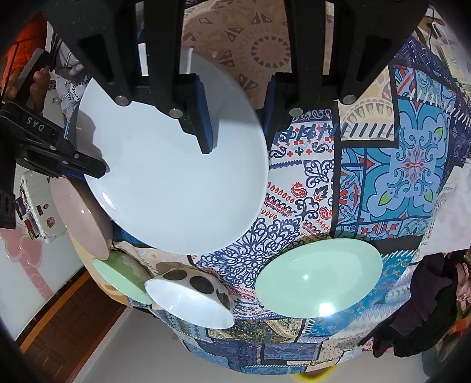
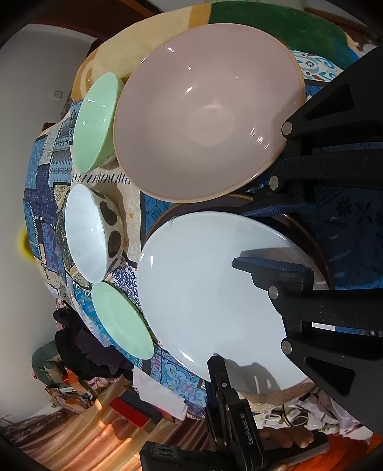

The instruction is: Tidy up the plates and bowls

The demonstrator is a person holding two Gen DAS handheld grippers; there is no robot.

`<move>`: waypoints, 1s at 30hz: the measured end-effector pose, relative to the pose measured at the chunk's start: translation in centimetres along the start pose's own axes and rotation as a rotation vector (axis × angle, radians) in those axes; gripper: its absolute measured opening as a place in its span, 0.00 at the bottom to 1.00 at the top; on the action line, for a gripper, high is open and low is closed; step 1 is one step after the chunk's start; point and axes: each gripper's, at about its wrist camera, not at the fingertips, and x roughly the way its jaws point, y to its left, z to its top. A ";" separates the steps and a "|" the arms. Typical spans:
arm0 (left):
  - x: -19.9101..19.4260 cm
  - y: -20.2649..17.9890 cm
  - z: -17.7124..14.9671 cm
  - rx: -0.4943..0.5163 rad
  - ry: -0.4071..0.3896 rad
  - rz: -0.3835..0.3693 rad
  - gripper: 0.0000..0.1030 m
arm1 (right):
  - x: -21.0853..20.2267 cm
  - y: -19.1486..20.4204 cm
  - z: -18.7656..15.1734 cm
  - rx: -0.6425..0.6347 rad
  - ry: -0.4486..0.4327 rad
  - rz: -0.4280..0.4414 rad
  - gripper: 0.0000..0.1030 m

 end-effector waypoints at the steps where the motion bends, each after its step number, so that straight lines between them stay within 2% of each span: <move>1: 0.2 0.0 0.0 0.001 0.002 0.002 0.31 | 0.0 -0.1 0.1 0.003 -0.001 0.000 0.23; 15: 1.2 -0.2 0.6 0.003 0.010 0.001 0.31 | -0.4 -0.2 0.1 -0.011 -0.020 -0.041 0.24; 18: 1.2 -0.5 0.4 0.028 0.013 0.010 0.31 | -0.5 -0.2 -0.1 -0.023 -0.014 -0.076 0.26; 22: 1.0 -0.6 -0.1 0.034 0.006 0.006 0.32 | -0.6 -0.5 -0.3 -0.015 -0.002 -0.066 0.26; 30: -0.4 -0.1 -0.5 0.023 -0.017 0.015 0.32 | -1.9 0.8 0.4 -0.054 -0.034 -0.066 0.26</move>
